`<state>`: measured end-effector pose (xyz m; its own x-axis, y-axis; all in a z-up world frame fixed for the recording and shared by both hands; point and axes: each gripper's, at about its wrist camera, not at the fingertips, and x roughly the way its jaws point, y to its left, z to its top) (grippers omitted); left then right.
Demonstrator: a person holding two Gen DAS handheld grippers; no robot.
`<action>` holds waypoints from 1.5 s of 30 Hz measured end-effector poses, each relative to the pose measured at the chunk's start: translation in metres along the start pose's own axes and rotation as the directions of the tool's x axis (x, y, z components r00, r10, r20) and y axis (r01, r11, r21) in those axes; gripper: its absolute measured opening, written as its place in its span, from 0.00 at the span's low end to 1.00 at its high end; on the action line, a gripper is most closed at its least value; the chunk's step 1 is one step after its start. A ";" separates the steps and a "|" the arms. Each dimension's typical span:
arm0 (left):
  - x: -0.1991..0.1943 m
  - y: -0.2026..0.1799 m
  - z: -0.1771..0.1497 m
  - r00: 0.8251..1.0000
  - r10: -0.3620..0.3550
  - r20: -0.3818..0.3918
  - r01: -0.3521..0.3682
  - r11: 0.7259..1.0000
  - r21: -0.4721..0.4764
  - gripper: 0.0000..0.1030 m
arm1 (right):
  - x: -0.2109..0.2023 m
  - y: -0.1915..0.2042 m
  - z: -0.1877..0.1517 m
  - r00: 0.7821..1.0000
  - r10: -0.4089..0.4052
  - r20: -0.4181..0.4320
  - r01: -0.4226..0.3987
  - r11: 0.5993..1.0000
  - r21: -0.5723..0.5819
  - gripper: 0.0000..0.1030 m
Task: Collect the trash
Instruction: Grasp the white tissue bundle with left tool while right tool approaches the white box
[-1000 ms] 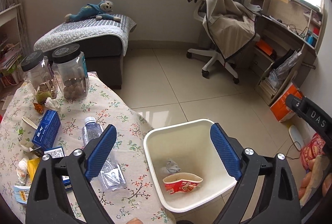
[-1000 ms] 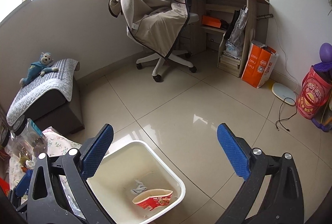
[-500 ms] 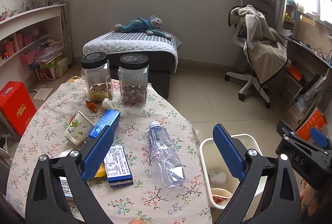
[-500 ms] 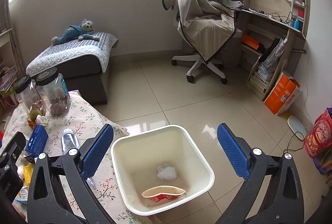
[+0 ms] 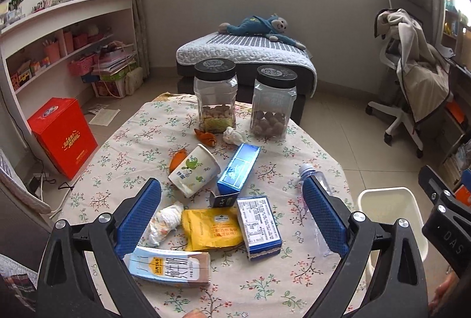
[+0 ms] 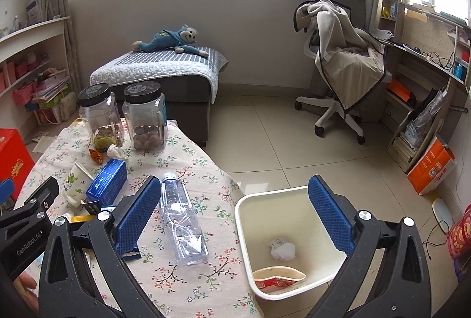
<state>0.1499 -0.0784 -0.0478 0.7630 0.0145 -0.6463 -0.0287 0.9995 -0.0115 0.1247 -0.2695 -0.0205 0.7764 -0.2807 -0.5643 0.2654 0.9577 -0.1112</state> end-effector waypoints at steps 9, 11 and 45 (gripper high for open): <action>0.072 0.082 -0.020 0.941 0.045 -0.336 -0.034 0.999 0.040 0.92 | 0.011 0.047 -0.001 0.993 0.103 -0.066 -0.106 0.994 -0.039 0.93; 0.093 0.095 -0.025 0.916 0.053 -0.397 -0.033 0.998 0.058 0.92 | 0.016 0.057 -0.002 0.990 0.111 -0.090 -0.116 0.992 -0.053 0.93; 0.137 0.163 -0.023 0.844 -0.175 -0.508 0.225 0.973 0.039 0.37 | 0.155 0.172 -0.081 0.769 0.198 -0.607 -0.324 0.940 -0.104 0.93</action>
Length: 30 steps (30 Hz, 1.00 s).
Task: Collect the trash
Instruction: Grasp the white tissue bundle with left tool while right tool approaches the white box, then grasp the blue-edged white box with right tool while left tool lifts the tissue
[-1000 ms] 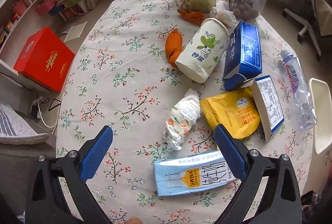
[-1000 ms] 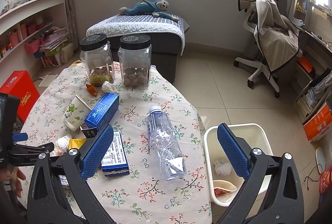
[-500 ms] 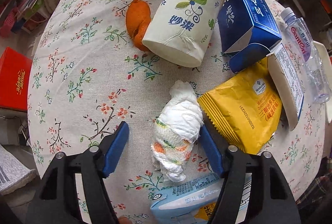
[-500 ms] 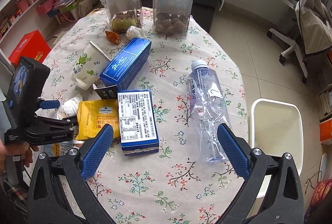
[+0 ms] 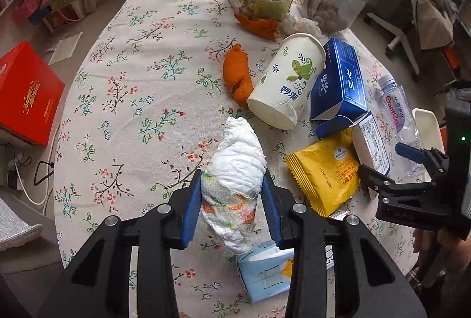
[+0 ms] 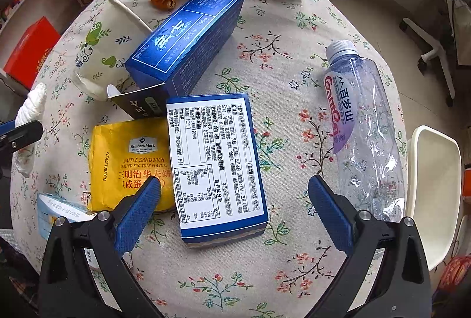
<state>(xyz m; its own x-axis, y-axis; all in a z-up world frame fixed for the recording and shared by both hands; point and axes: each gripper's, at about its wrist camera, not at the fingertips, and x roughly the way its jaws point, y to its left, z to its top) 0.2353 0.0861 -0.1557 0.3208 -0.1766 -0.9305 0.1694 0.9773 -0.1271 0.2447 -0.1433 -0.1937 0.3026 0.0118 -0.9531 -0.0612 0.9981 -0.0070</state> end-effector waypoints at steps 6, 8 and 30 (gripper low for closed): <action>-0.006 -0.005 0.007 0.999 -0.012 0.039 0.012 1.000 -0.002 0.37 | 0.013 -0.008 0.003 0.993 0.104 -0.046 -0.100 0.990 0.096 0.86; -0.009 -0.005 0.008 0.999 -0.015 0.050 0.016 1.000 -0.010 0.38 | 0.009 -0.005 0.003 0.996 0.085 -0.033 -0.083 0.994 0.073 0.66; -0.038 -0.038 0.007 0.979 0.004 0.203 -0.005 1.000 0.002 0.38 | -0.087 -0.008 -0.001 0.966 0.101 0.237 -0.104 0.995 0.000 0.54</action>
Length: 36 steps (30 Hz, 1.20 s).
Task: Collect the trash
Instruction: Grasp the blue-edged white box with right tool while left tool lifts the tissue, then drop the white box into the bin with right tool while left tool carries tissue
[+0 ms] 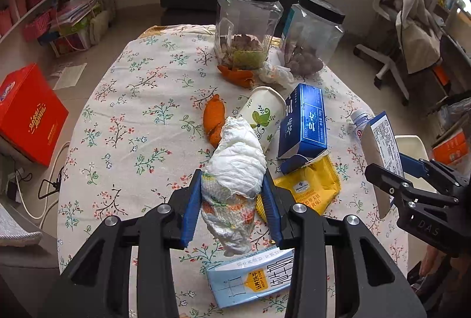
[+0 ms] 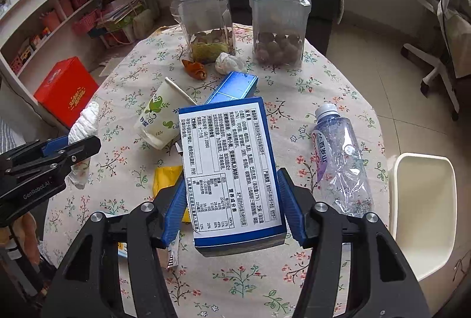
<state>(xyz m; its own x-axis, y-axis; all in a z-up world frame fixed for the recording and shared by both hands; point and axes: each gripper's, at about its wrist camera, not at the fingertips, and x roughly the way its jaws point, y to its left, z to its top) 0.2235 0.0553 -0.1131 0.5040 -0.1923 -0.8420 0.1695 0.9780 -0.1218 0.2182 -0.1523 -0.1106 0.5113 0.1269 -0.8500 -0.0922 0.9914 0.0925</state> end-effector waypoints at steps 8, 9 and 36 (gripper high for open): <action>-0.020 -0.026 0.001 0.993 0.022 0.112 -0.025 1.000 0.019 0.38 | -0.035 -0.016 0.003 0.987 -0.058 0.150 0.055 0.998 0.025 0.54; -0.023 -0.030 0.001 0.992 0.022 0.126 -0.024 1.000 0.018 0.38 | -0.040 -0.019 0.003 0.983 -0.072 0.171 0.068 0.997 0.027 0.54; -0.067 -0.163 0.003 0.920 -0.075 0.385 0.059 0.997 0.052 0.38 | -0.137 -0.132 -0.022 0.832 -0.348 0.432 0.237 0.928 0.289 0.54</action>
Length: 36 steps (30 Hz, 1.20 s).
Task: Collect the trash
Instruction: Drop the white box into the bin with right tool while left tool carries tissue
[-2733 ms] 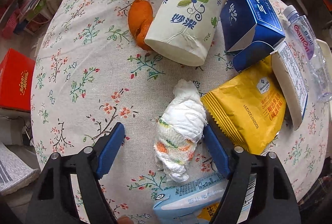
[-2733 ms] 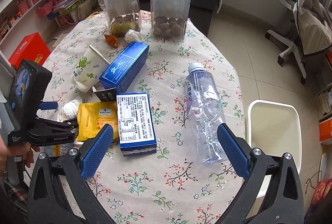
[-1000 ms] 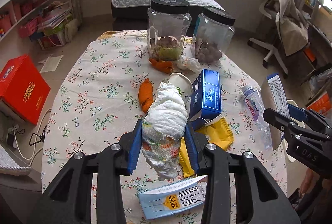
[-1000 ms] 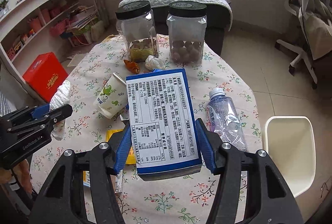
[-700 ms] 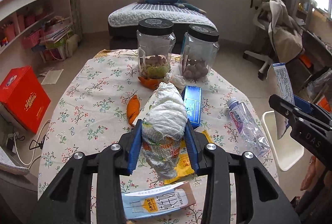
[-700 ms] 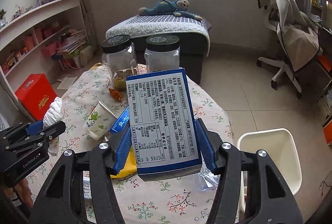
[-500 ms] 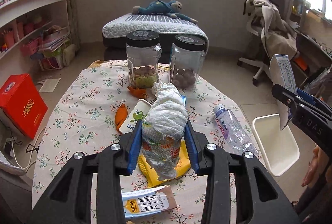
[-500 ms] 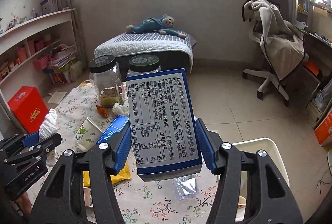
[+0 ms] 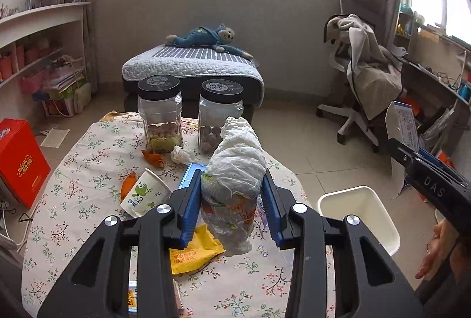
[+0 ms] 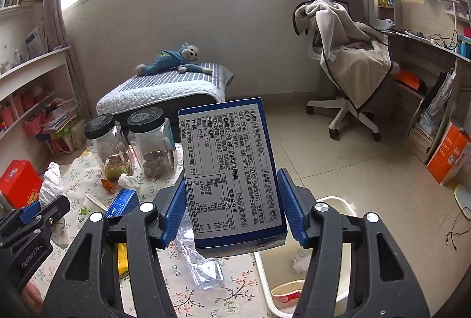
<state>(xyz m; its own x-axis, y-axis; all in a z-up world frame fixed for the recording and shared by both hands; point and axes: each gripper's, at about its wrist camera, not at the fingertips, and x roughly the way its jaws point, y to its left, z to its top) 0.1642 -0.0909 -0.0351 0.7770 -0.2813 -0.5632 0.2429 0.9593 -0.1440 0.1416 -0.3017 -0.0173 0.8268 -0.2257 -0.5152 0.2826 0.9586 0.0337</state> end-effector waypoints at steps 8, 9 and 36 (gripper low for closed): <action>0.010 -0.044 -0.002 0.998 -0.054 -0.014 0.055 0.998 0.021 0.38 | -0.001 -0.049 0.001 0.996 -0.087 0.002 0.086 0.994 0.074 0.55; 0.011 -0.049 -0.003 0.998 -0.059 -0.016 0.059 0.998 0.026 0.38 | 0.000 -0.055 0.001 0.995 -0.095 -0.002 0.095 0.992 0.086 0.55; 0.050 -0.211 -0.013 0.969 -0.209 -0.132 0.229 0.961 0.156 0.39 | -0.024 -0.207 0.002 0.945 -0.324 -0.048 0.312 0.844 0.437 0.93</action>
<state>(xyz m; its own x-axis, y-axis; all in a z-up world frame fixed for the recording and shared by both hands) 0.1440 -0.3065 -0.0437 0.6257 -0.4698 -0.6227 0.5018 0.8536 -0.1399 0.0640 -0.4950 -0.0103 0.6660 -0.5158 -0.5388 0.7089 0.6625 0.2421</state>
